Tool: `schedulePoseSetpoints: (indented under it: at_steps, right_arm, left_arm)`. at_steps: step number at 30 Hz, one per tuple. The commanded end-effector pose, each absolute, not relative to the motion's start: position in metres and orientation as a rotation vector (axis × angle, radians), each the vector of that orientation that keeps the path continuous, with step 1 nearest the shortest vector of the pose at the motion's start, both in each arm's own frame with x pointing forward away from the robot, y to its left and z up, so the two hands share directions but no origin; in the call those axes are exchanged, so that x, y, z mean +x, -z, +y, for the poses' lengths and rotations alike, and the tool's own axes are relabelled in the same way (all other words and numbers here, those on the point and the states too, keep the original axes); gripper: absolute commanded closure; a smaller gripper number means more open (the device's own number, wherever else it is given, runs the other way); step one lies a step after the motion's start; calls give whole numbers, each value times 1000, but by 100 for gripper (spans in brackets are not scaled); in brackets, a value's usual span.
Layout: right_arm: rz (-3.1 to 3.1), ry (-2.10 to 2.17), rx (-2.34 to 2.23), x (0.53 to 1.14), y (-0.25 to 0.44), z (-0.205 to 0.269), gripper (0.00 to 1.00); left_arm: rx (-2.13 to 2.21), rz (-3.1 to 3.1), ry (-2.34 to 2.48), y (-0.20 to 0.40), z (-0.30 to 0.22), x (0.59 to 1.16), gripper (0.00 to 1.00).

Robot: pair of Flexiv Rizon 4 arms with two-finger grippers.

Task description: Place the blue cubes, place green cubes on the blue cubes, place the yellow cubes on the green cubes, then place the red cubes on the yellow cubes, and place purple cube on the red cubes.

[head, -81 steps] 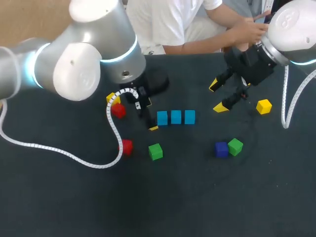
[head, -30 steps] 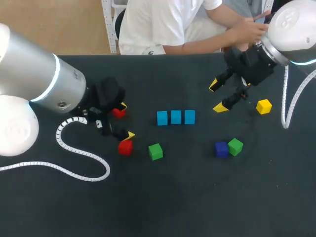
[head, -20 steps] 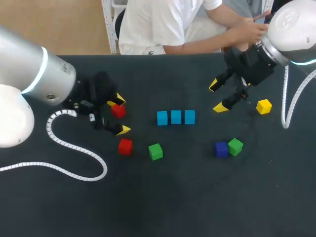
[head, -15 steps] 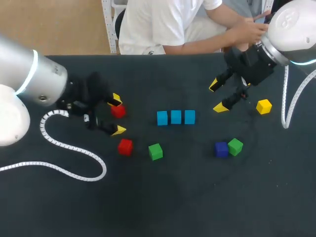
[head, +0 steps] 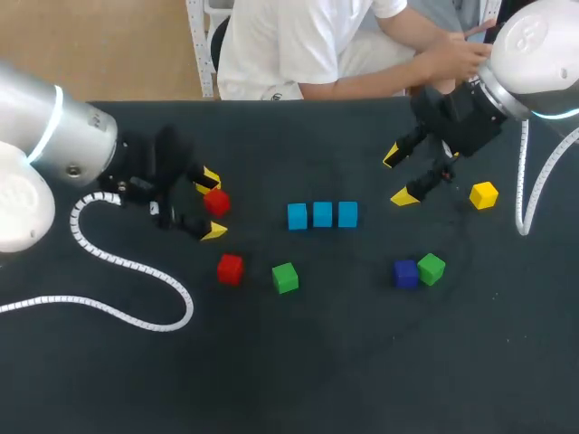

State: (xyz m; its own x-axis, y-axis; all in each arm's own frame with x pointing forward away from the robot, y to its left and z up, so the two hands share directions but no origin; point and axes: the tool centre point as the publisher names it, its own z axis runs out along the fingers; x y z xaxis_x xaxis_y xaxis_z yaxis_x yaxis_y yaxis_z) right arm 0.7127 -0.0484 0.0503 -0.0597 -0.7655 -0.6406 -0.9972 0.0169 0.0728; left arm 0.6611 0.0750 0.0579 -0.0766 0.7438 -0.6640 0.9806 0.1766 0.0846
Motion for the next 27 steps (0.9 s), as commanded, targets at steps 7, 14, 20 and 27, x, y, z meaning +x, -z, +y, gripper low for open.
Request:
schedulePoseSetpoints:
  at_steps: [7, 14, 20, 27]
  right_arm:
    - [1875, -729, -1796, 712, -50, -49, 0]
    - [1875, -729, -1796, 712, -50, -49, 0]
    - [1875, -729, -1796, 712, -50, -49, 0]
    - [1875, -729, -1796, 712, -50, -49, 0]
  left_arm:
    - [1665, 1869, 526, -61, 64, 683, 0]
    - [1687, 1880, 517, -66, 63, 689, 0]
    - [1703, 1907, 514, -68, 61, 688, 0]
    - [1703, 1907, 514, -68, 61, 688, 0]
